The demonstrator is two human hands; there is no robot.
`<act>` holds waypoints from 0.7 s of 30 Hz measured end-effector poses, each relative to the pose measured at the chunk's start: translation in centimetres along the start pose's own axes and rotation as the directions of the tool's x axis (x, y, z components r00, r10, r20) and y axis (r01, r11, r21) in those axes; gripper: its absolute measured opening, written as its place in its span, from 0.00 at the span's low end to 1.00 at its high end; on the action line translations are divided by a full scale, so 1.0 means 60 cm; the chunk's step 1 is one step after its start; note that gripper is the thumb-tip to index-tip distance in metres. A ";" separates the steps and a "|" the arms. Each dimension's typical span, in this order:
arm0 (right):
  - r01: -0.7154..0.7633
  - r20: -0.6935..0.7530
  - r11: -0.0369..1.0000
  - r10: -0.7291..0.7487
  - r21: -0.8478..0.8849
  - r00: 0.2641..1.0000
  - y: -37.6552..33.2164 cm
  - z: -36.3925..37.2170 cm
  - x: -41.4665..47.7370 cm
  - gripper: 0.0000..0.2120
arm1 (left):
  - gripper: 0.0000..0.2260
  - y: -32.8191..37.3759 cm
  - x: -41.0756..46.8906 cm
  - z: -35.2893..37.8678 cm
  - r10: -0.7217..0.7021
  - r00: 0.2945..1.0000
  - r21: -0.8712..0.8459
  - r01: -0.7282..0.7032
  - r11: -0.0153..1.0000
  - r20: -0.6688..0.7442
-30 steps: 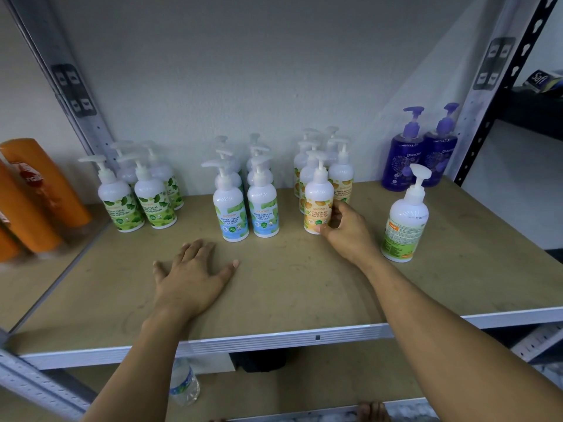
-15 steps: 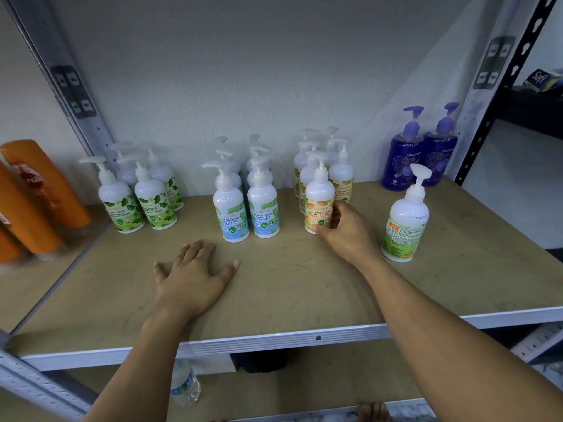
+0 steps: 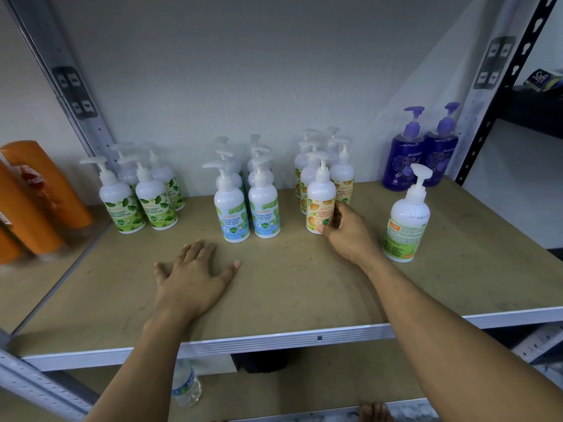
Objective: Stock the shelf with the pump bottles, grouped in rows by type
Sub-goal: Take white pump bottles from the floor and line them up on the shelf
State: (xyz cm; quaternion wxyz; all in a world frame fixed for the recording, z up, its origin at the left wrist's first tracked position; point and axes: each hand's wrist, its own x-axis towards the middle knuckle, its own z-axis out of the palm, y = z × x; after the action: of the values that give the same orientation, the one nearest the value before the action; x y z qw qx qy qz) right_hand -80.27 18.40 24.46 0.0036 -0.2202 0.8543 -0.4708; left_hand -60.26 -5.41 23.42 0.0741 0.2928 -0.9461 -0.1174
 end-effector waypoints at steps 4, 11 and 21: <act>-0.007 0.018 1.000 0.007 -0.007 1.000 0.000 -0.002 0.001 0.24 | 0.36 0.000 0.000 0.000 0.001 1.000 0.003 -0.001 1.000 -0.001; -0.003 0.031 0.999 0.002 0.034 1.000 0.003 -0.002 0.005 0.23 | 0.37 0.000 0.000 -0.001 0.004 1.000 0.004 -0.004 1.000 0.003; -0.004 0.043 0.999 0.002 0.038 0.999 0.000 -0.004 0.003 0.23 | 0.37 -0.002 -0.001 0.000 0.012 1.000 0.009 -0.012 1.000 -0.012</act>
State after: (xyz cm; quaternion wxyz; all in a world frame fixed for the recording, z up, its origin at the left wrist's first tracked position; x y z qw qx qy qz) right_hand -80.50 18.53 24.65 0.0268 -0.2289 0.8453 -0.4820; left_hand -60.16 -5.45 23.36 0.0794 0.2882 -0.9478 -0.1108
